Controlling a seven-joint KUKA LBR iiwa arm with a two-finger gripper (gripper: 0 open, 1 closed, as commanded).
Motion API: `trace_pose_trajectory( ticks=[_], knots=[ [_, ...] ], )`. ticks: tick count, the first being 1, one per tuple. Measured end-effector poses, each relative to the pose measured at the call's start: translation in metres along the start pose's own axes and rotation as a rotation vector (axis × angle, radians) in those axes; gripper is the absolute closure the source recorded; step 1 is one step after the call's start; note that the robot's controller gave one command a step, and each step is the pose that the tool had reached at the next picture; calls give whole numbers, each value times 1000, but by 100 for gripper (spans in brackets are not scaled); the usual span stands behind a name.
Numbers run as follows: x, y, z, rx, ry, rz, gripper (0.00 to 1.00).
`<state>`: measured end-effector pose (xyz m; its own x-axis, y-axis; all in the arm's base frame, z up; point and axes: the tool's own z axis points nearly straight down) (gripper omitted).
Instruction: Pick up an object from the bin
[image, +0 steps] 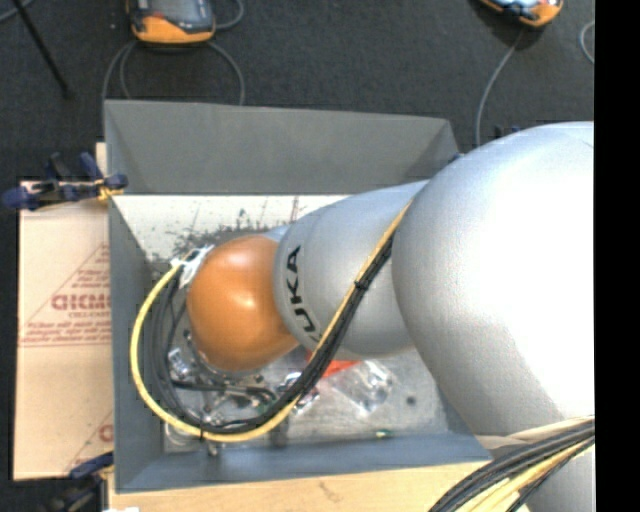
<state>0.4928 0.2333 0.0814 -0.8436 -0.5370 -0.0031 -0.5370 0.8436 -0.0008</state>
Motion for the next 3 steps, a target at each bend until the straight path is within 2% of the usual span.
trace_pose_trajectory(
  ticks=[1, 2, 3],
  knots=[
    [-4, -9, -2, -3, -3, 38, 0],
    [-16, -12, 8, -4, -5, 292, 0],
    [-26, -9, 8, -6, -9, 713, 0]
  ],
)
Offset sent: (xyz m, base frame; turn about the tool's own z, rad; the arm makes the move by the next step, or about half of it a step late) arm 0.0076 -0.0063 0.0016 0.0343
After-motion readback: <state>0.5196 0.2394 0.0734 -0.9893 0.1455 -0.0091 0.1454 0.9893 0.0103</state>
